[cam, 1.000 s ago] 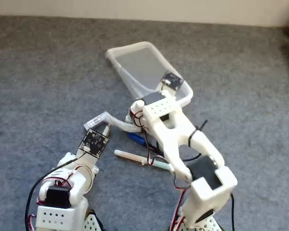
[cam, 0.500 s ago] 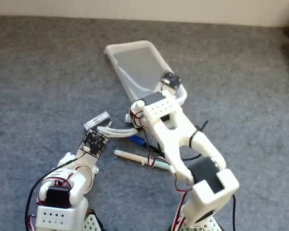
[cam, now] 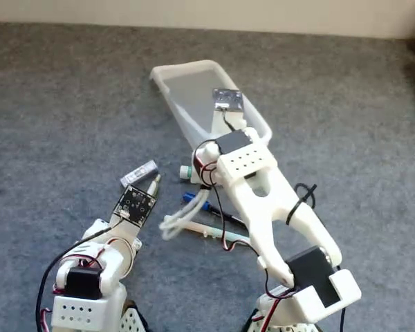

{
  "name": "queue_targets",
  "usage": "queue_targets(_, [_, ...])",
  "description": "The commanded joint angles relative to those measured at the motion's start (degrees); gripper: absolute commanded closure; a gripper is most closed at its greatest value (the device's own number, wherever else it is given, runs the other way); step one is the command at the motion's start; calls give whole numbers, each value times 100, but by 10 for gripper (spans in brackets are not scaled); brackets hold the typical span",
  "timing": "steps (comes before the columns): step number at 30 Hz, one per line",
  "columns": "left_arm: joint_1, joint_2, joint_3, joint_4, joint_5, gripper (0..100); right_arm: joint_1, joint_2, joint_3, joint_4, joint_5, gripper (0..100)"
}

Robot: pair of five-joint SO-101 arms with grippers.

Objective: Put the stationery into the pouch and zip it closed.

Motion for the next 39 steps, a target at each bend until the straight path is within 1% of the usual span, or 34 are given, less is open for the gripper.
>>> queue_targets(1, [-57, -75, 127, 26, -26, 993, 189, -382, -374, 215, 1011, 994])
queue_targets(6, [-57, -75, 127, 26, -26, 993, 198, -382, -989, 884, 1987, 994])
queue_targets(11, [-57, -75, 127, 26, -26, 993, 198, -374, -1314, 1508, 2708, 994])
queue_targets(17, [-57, -75, 127, 26, -26, 993, 198, -365, -1297, 1648, 3631, 990])
queue_targets(19, [-57, -75, 127, 26, -26, 993, 198, -330, -1297, 1631, 3824, 989])
queue_targets(22, [-57, -75, 127, 26, -26, 993, 198, -13, -1297, 1631, 3851, 989])
queue_targets(28, [-57, -75, 127, 26, -26, 993, 189, 1068, -1332, 1675, 3842, 988])
queue_targets(31, [-57, -75, 127, 26, -26, 993, 119, 1226, -1341, 1666, 3754, 987])
queue_targets(32, [-57, -75, 127, 26, -26, 993, 92, 1226, -1341, 1666, 3622, 976])
queue_targets(34, [-57, -75, 127, 26, -26, 993, 57, 1226, -1341, 1675, 3402, 919])
queue_targets(37, [-57, -75, 127, 26, -26, 993, 57, 1226, -1332, 1684, 3358, 815])
queue_targets(39, [-57, -75, 127, 26, -26, 993, 57, 1226, -1305, 1692, 3358, 793])
